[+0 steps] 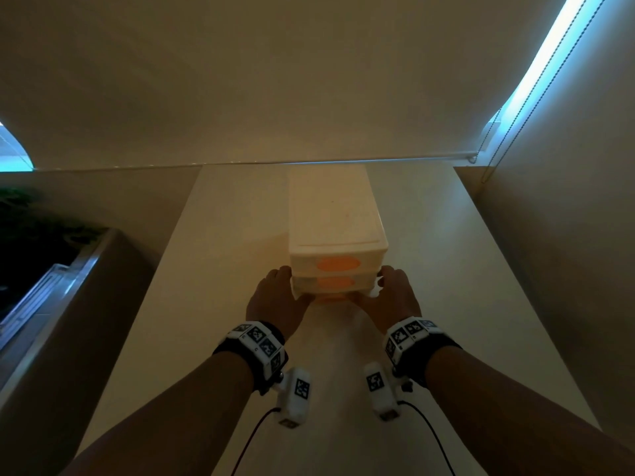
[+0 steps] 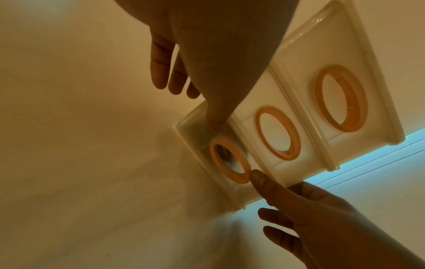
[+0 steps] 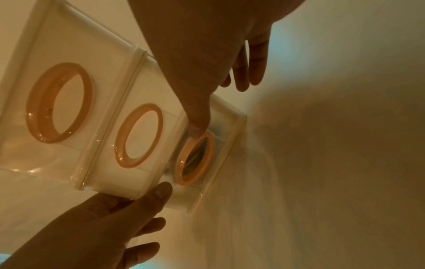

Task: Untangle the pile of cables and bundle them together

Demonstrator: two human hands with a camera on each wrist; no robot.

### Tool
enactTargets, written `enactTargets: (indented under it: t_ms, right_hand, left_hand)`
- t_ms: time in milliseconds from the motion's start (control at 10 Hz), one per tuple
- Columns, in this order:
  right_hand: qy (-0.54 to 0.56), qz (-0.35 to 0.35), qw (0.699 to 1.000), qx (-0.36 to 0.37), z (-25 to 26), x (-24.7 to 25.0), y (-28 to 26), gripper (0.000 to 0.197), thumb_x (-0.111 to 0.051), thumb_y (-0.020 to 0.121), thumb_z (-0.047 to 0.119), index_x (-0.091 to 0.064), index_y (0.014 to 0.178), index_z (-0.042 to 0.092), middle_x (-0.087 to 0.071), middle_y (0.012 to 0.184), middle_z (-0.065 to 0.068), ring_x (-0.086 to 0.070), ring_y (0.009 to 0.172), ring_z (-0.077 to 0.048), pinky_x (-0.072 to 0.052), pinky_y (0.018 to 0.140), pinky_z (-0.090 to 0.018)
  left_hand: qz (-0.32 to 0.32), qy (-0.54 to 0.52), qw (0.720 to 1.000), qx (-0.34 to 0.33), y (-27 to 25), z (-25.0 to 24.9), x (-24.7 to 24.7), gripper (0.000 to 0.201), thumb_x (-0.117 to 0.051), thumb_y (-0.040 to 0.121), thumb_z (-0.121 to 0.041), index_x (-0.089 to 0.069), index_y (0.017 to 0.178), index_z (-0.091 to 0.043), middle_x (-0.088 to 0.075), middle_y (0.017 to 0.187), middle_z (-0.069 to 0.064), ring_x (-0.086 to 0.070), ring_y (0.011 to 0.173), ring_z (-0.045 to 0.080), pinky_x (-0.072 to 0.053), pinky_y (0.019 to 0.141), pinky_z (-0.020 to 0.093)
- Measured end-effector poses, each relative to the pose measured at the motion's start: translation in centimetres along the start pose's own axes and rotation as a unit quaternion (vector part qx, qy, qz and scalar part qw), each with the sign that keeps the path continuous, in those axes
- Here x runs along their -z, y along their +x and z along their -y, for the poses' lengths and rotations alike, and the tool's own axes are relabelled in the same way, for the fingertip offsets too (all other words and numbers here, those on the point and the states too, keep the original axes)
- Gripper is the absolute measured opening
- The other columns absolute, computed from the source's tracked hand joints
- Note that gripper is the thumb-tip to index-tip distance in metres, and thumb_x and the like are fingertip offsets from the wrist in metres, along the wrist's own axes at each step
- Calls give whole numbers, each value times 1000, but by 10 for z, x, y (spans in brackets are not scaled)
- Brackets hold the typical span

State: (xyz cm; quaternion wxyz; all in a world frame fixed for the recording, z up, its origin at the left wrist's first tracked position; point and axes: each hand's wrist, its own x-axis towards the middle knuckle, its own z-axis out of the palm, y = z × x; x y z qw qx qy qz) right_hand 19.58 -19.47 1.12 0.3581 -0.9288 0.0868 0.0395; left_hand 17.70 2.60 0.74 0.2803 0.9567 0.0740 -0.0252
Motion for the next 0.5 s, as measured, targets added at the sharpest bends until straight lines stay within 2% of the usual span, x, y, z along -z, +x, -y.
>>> enactTargets:
  t_ms: [100, 300, 400, 500]
  right_hand:
    - [-1, -2, 1000, 10, 2, 0, -1, 65, -81, 67, 57, -52, 112, 21, -49, 107, 3, -56, 96, -18, -53, 81, -37]
    - [2, 5, 1000, 21, 3, 2, -2, 58, -81, 68, 57, -46, 103, 28, -46, 103, 6, -54, 90, -15, -47, 74, -30]
    - [16, 17, 1000, 20, 3, 5, -3, 62, -82, 67, 56, -49, 110, 26, -45, 105, 6, -53, 91, -14, -46, 76, -29]
    - [18, 23, 1000, 4, -6, 5, -5, 65, -82, 69, 52, -49, 119, 26, -45, 109, 6, -56, 96, -14, -52, 83, -33]
  left_hand:
    - [0, 5, 1000, 4, 1, -1, 1, 56, -65, 90, -55, -52, 132, -20, -59, 122, 3, -59, 111, 28, -54, 88, 45]
    - [1, -2, 1000, 4, 1, 1, -1, 58, -66, 89, -56, -51, 132, -21, -59, 122, 3, -60, 110, 28, -55, 88, 46]
    - [12, 7, 1000, 4, 1, 1, 0, 59, -69, 88, -53, -49, 133, -20, -56, 124, 4, -58, 113, 28, -53, 91, 45]
    - [40, 40, 998, 21, -5, 9, 2, 54, -67, 92, -49, -49, 132, -18, -57, 125, 5, -59, 112, 27, -53, 92, 43]
